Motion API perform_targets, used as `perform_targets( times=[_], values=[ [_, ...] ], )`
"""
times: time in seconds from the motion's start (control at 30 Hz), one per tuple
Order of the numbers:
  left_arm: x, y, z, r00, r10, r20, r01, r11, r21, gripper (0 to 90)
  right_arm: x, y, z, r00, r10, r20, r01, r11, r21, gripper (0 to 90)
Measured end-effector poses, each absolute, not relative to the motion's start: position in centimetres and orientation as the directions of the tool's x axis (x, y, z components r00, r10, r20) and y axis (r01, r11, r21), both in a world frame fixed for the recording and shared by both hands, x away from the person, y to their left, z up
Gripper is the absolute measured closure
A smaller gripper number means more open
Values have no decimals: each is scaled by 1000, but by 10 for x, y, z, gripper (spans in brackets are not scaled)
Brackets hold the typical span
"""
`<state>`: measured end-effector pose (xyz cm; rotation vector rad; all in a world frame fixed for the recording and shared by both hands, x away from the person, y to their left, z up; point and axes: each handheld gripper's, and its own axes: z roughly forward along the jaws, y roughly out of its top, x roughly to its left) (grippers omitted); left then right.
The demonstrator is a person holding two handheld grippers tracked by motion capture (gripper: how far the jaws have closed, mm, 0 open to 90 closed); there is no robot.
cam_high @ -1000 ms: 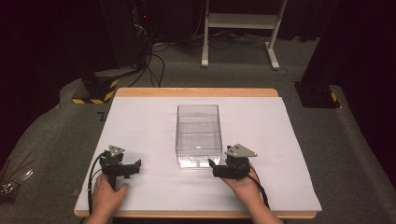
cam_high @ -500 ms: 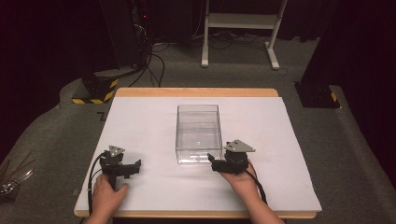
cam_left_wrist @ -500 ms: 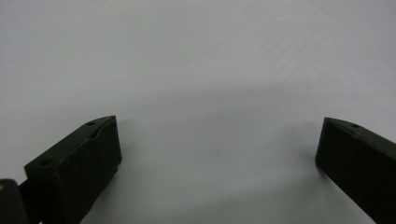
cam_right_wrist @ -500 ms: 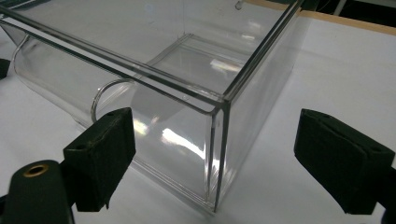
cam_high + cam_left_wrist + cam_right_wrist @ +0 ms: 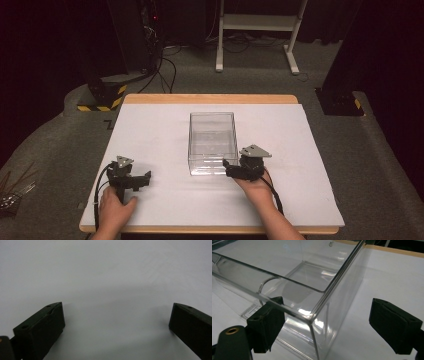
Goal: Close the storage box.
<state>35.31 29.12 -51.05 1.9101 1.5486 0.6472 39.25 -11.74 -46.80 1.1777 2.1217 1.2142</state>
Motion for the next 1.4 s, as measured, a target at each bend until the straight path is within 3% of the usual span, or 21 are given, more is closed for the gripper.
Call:
perform_targets(
  times=[0.77,1.4],
  values=[
    [353,291,-511,203,979,7,690,-148,708,5,388,-117,-468,-568,822,48,465,272,843,161],
    [353,291,-511,204,979,7,691,-149,708,5,359,-156,-466,-556,830,35,461,273,844,196]
  ],
)
